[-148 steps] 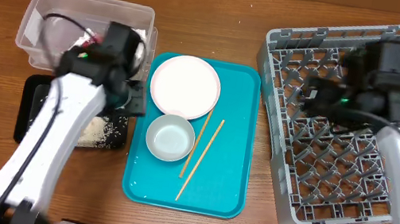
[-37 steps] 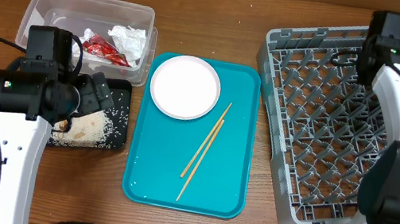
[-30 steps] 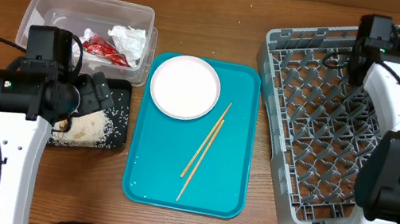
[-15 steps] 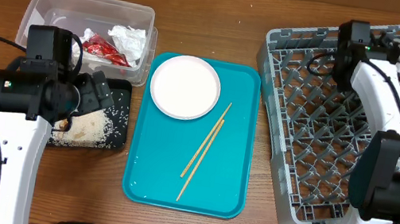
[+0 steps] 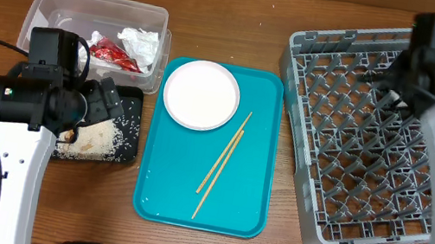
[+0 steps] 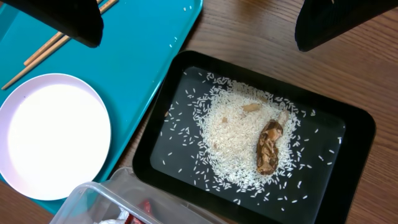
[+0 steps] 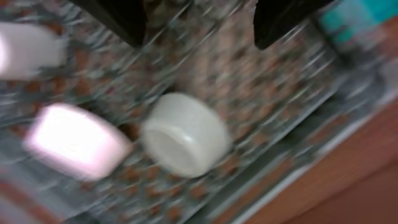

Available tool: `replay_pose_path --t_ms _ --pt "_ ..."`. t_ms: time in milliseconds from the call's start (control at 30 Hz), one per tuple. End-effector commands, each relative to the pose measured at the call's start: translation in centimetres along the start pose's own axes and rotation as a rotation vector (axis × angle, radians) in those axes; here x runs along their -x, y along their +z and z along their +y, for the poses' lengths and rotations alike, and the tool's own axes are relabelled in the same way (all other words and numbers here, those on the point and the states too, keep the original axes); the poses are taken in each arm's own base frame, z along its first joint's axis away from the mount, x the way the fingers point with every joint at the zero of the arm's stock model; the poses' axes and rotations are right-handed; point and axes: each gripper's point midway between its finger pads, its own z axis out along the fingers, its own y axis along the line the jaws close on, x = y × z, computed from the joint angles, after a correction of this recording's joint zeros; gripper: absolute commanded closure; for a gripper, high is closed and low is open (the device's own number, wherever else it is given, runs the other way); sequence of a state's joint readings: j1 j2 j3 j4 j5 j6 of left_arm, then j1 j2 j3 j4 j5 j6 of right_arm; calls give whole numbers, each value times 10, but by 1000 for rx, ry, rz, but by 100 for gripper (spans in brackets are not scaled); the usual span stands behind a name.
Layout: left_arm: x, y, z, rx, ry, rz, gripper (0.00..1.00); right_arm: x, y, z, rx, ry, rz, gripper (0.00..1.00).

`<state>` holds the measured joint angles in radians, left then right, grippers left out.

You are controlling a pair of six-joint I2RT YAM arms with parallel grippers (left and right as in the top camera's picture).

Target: Sort waste into correct bins and load items into the dishwasher

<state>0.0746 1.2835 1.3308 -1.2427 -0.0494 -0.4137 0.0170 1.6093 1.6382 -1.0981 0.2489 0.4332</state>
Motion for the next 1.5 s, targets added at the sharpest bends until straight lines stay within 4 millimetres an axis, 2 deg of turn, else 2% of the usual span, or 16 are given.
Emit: replay_pose_path --t_ms 0,233,300,400,467,567,667,767,1133,1300,1467 --pt "1 0 2 5 -15 0 0 -47 -15 67 335 -33 227 42" --pt "1 0 2 5 -15 0 0 -117 -23 113 379 -204 374 41" --pt "1 0 2 5 -15 0 0 -147 -22 129 389 -270 416 41" --pt "1 0 2 5 -15 0 0 -178 -16 139 382 -311 463 41" --pt "1 0 2 5 -15 0 0 -207 -6 143 349 -300 522 41" --pt "1 0 2 5 -15 0 0 -241 6 145 304 -292 583 41" --pt "1 0 2 5 -15 0 0 -277 13 152 279 -353 631 41" --pt "1 0 2 5 -15 0 0 -296 18 156 244 -393 627 41" --pt "1 0 2 5 -14 0 0 -349 40 153 75 -422 636 41" --pt "1 0 2 5 -15 0 0 -360 53 148 34 -436 659 41" --pt "1 0 2 5 -15 0 0 -363 58 147 27 -438 662 41"
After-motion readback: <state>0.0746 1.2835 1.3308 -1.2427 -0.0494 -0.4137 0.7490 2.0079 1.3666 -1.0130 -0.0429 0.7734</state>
